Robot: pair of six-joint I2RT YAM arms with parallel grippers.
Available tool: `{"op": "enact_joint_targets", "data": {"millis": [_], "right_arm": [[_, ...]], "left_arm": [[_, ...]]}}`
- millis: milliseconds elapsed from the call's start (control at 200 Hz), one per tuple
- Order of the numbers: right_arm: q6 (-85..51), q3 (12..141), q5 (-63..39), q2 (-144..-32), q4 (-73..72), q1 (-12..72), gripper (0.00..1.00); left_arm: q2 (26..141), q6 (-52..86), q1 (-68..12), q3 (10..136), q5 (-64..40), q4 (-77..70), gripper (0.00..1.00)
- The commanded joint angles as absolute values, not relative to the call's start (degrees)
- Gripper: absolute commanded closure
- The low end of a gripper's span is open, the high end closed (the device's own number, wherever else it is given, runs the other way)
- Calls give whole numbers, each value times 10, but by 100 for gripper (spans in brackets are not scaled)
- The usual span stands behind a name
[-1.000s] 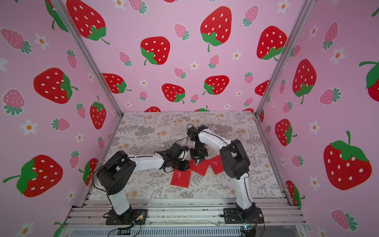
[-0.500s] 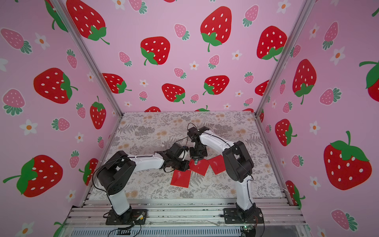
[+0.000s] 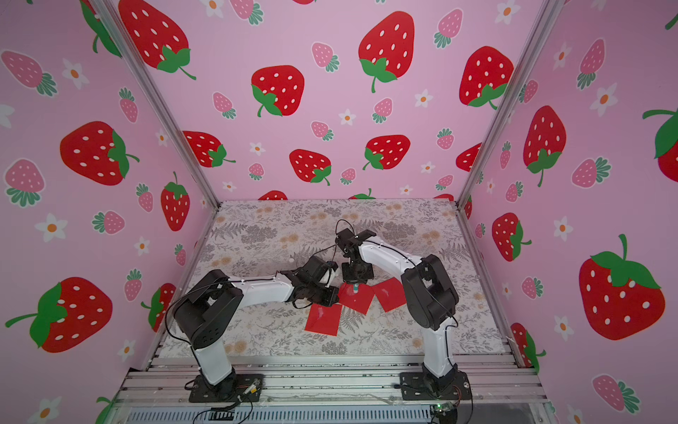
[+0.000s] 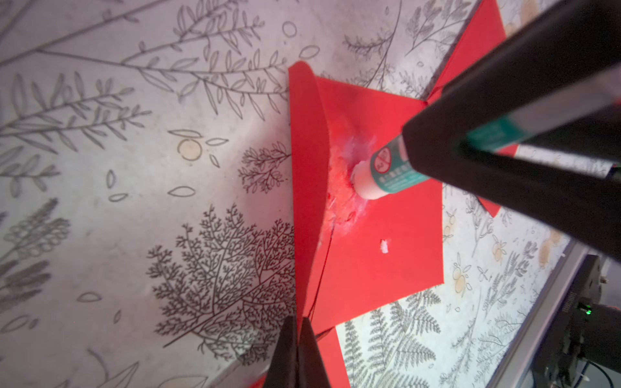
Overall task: Seal the envelope with a glue stick
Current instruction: Apply the envelope at the center of the board.
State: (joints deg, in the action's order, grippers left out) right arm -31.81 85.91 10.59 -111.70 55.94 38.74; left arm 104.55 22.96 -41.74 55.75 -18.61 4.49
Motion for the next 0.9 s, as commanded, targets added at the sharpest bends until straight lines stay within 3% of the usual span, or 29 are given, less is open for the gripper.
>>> {"op": "enact_joint_targets", "data": {"millis": [0, 460, 890], "right_arm": [[-329, 804, 123, -1092, 509, 390, 100], [-337, 657, 207, -973, 342, 445, 100], [-331, 629, 223, -964, 278, 461, 100]], "left_arm": [[1034, 232, -414, 545, -181, 73, 100], [1032, 252, -401, 538, -222, 52, 100], [1035, 252, -401, 540, -228, 55, 100]]}}
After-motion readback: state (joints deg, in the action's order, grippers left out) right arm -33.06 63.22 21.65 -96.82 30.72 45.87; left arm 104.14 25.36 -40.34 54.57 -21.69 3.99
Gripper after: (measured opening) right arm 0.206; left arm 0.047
